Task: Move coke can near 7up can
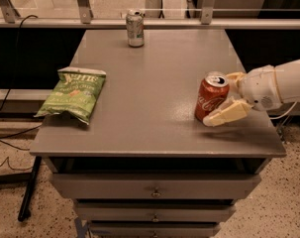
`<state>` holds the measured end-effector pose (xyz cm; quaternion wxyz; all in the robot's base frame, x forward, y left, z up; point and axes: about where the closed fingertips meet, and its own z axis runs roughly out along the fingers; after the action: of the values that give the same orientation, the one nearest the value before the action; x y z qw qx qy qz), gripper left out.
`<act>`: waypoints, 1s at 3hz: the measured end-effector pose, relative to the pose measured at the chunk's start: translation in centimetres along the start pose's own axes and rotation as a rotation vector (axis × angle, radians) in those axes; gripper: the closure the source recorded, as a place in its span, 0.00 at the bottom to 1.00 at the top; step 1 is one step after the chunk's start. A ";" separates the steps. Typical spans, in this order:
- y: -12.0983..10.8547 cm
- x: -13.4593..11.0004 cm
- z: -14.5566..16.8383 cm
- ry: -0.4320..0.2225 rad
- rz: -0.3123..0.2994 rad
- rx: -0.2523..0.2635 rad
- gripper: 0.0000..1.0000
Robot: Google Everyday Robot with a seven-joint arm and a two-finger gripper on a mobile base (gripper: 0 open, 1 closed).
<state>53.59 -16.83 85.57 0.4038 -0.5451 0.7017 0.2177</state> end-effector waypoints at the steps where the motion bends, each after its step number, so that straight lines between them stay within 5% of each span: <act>1: 0.1 -1.3 0.4 -0.044 0.015 -0.015 0.48; 2: 0.0 -2.9 -0.6 -0.086 0.019 -0.008 0.70; 3: -1.2 -4.4 -3.9 -0.091 -0.016 0.055 0.94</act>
Offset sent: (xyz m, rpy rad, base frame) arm -0.0016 0.0078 0.0528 0.1431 -0.0298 -0.0063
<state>53.83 -17.49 91.56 0.4518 -0.5289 0.6841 0.2196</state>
